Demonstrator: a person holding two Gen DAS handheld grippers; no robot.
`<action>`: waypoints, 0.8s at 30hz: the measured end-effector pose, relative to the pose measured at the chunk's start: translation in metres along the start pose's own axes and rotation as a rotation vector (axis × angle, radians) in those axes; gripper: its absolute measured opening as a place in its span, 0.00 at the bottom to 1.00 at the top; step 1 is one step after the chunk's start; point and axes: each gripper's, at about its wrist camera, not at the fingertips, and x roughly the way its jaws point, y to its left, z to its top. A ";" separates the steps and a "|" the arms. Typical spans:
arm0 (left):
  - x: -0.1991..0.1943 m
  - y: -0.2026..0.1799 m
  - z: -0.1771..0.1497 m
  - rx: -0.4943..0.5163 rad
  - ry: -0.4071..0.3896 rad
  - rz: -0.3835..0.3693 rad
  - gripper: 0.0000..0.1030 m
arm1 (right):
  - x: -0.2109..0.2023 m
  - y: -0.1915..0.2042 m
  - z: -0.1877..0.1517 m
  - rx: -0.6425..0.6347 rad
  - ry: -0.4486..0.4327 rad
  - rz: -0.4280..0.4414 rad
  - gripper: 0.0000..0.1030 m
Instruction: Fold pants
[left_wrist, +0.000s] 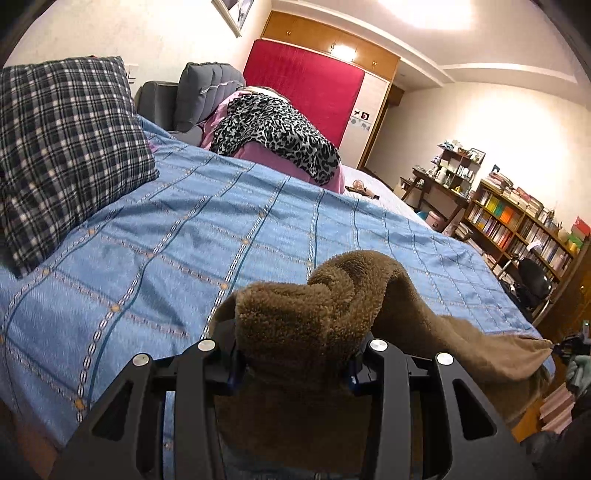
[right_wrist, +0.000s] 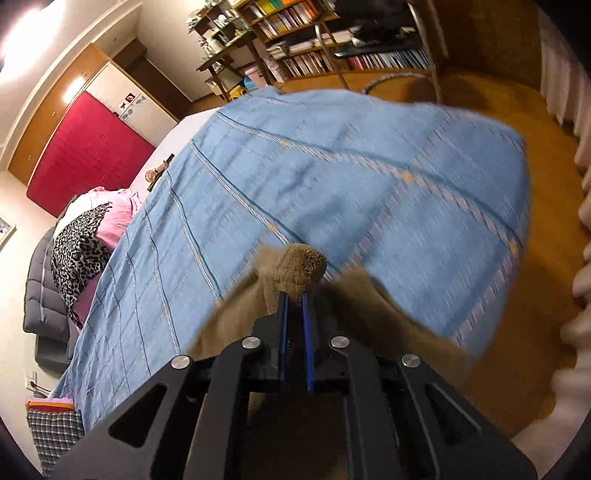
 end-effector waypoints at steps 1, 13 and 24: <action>0.000 0.001 -0.003 0.002 0.003 0.005 0.39 | -0.002 -0.005 -0.006 -0.002 -0.005 0.002 0.07; -0.009 0.030 -0.043 -0.086 0.093 0.069 0.74 | 0.010 -0.052 -0.035 0.106 0.029 0.143 0.31; -0.022 0.022 -0.057 -0.292 0.163 -0.053 0.88 | 0.042 -0.052 -0.028 0.142 0.036 0.203 0.51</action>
